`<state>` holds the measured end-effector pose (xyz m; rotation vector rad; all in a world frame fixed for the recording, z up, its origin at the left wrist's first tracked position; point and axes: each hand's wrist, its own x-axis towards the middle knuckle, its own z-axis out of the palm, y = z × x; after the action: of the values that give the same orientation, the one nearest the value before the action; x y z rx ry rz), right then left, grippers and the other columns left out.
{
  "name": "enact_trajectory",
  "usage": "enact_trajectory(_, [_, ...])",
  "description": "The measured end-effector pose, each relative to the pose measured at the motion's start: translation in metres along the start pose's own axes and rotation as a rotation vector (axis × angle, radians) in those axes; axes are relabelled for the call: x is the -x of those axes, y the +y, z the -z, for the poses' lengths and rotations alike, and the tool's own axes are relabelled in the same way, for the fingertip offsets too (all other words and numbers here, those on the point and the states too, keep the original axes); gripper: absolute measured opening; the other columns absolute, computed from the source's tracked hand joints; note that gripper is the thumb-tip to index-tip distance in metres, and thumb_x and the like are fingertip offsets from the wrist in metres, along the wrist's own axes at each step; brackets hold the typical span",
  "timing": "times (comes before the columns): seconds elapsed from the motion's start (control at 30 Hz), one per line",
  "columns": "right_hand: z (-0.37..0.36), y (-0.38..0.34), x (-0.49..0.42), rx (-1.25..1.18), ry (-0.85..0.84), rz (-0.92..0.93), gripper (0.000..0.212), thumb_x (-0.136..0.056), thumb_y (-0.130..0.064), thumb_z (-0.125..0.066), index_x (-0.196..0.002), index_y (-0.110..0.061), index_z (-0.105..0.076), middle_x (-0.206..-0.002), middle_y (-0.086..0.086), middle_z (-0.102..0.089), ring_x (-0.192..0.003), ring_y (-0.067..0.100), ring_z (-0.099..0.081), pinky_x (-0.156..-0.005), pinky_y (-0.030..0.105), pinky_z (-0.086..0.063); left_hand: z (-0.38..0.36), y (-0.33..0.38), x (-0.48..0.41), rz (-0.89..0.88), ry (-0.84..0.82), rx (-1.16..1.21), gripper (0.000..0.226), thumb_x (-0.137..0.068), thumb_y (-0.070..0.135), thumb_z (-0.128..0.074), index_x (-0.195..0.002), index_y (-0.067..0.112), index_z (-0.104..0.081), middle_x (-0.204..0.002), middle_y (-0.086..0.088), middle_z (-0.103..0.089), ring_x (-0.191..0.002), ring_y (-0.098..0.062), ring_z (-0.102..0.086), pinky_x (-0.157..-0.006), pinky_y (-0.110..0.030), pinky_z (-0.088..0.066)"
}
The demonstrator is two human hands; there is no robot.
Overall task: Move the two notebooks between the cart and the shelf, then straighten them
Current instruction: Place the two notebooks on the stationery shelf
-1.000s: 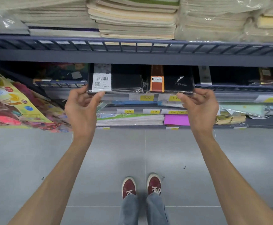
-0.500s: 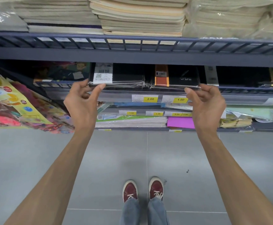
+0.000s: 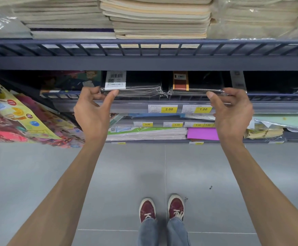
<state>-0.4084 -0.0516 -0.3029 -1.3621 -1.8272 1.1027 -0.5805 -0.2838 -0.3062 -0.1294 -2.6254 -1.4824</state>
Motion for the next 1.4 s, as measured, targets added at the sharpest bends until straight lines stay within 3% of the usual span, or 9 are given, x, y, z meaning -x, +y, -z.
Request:
enact_trajectory(0.37, [0.004,-0.008,0.000,0.092,0.011,0.003,0.043,-0.079,-0.047,-0.078,-0.108,-0.018,-0.065,-0.081,-0.013,-0.067,-0.081,0.011,-0.070,-0.078,0.034,-0.058,0.004,0.003,0.005,-0.011,-0.024,-0.038,0.051,-0.082,0.056,-0.073,-0.107,0.013,-0.062,-0.072,0.021,-0.057,-0.072,-0.010,-0.060,-0.077,-0.046,-0.056])
enact_trajectory(0.5, [0.004,-0.007,-0.001,0.099,0.000,-0.001,0.043,-0.081,-0.046,-0.077,-0.110,-0.017,-0.064,-0.082,-0.010,-0.069,-0.080,0.012,-0.070,-0.077,0.033,-0.057,0.011,-0.001,0.009,-0.004,-0.085,-0.013,0.047,-0.085,0.054,-0.070,-0.106,0.012,-0.063,-0.079,0.013,-0.062,-0.072,-0.015,-0.061,-0.073,-0.045,-0.055])
enact_trajectory(0.7, [0.012,-0.007,0.001,0.165,-0.018,0.021,0.043,-0.084,-0.050,-0.073,-0.112,-0.018,-0.064,-0.089,-0.009,-0.070,-0.081,0.011,-0.069,-0.069,0.026,-0.052,0.019,0.004,0.014,-0.014,-0.141,-0.035,0.039,-0.092,0.049,-0.063,-0.110,0.014,-0.064,-0.090,0.017,-0.063,-0.072,0.003,-0.056,-0.069,-0.023,-0.049])
enact_trajectory(0.83, [0.023,-0.007,0.003,0.175,-0.014,0.056,0.037,-0.088,-0.048,-0.068,-0.109,-0.017,-0.065,-0.090,-0.011,-0.069,-0.082,0.010,-0.068,-0.071,0.029,-0.053,0.026,0.007,0.017,-0.027,-0.154,-0.088,0.037,-0.095,0.048,-0.059,-0.112,0.015,-0.064,-0.097,0.011,-0.066,-0.075,0.000,-0.057,-0.071,-0.023,-0.048])
enact_trajectory(0.93, [0.028,-0.002,0.003,0.274,-0.106,0.076,0.022,-0.092,-0.036,-0.065,-0.103,-0.017,-0.069,-0.091,-0.008,-0.070,-0.083,0.013,-0.068,-0.076,0.033,-0.055,0.031,0.013,0.019,-0.025,-0.220,-0.122,0.033,-0.099,0.042,-0.055,-0.111,0.013,-0.065,-0.098,0.006,-0.066,-0.081,-0.012,-0.062,-0.076,-0.032,-0.051])
enact_trajectory(1.0, [0.029,0.002,0.001,0.335,-0.218,0.072,0.017,-0.091,-0.029,-0.066,-0.103,-0.018,-0.070,-0.103,-0.001,-0.071,-0.091,0.018,-0.068,-0.083,0.037,-0.056,0.031,0.017,0.017,-0.012,-0.300,-0.155,0.031,-0.099,0.039,-0.055,-0.109,0.013,-0.066,-0.097,0.004,-0.066,-0.077,-0.008,-0.062,-0.077,-0.033,-0.053])
enact_trajectory(1.13, [0.035,-0.003,0.005,0.482,-0.429,0.072,0.030,-0.092,-0.027,-0.067,-0.118,-0.015,-0.064,-0.128,0.011,-0.056,-0.116,0.028,-0.057,-0.094,0.034,-0.048,0.035,0.027,0.017,-0.075,-0.420,-0.241,0.021,-0.096,0.033,-0.059,-0.108,0.018,-0.068,-0.106,0.003,-0.070,-0.093,-0.014,-0.065,-0.083,-0.036,-0.055])
enact_trajectory(1.27, [0.052,-0.024,0.013,0.646,-0.539,0.143,0.039,-0.093,-0.027,-0.066,-0.128,-0.012,-0.059,-0.134,0.015,-0.050,-0.127,0.033,-0.043,-0.103,0.037,-0.039,0.045,0.042,0.017,-0.172,-0.539,-0.427,0.032,-0.094,0.027,-0.063,-0.125,0.014,-0.064,-0.122,-0.006,-0.067,-0.113,-0.026,-0.061,-0.092,-0.039,-0.049])
enact_trajectory(1.4, [0.072,-0.055,0.020,0.776,-0.573,0.209,0.044,-0.094,-0.030,-0.063,-0.133,-0.010,-0.055,-0.135,0.017,-0.048,-0.128,0.035,-0.041,-0.104,0.043,-0.042,0.056,0.066,0.014,-0.211,-0.699,-0.653,0.045,-0.093,0.031,-0.063,-0.135,0.015,-0.056,-0.131,-0.014,-0.062,-0.124,-0.038,-0.050,-0.095,-0.049,-0.049])
